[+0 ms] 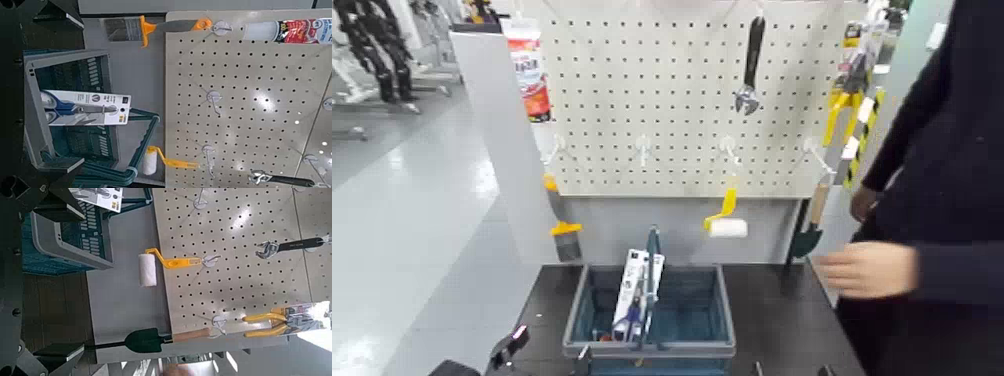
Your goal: Put the blue scissors into the crate.
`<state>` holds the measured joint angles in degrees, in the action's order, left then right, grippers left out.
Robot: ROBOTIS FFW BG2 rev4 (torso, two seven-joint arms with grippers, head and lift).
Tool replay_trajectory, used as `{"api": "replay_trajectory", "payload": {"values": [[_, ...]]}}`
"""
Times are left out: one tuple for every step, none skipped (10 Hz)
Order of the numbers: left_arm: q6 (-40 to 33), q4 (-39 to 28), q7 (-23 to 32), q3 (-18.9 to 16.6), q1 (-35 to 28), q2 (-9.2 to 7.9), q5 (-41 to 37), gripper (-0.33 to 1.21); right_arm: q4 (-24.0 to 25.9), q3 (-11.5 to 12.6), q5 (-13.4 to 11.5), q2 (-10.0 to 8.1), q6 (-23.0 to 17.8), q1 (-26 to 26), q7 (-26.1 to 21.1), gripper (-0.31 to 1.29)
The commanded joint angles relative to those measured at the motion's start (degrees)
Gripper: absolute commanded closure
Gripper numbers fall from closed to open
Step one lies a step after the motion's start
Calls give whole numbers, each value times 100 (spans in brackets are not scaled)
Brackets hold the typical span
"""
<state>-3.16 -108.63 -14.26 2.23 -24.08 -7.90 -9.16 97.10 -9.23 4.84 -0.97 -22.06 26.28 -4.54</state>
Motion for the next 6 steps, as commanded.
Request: {"api": "replay_trajectory", "payload": {"values": [[-80,9,11,41,-18,-18,19,11,2,27,-35,9,0,-9,41,13],[-80,9,37,50,-18,-18,19,11,2,35,-53,18,17,-9,50,13],[-80,9,37,50,-18,-18,19,11,10,35,-53,18,52,-9,50,13],[-53,9,37,41,-18,-18,10,11,19,44,-70,26,79,-9,50,13],[-62,9,37,41,-18,-18,10,11,54,62,-79,18,167,-9,103,12],[-71,9,37,41,-18,-18,19,11,89,79,-79,18,237,-9,173,11]]}}
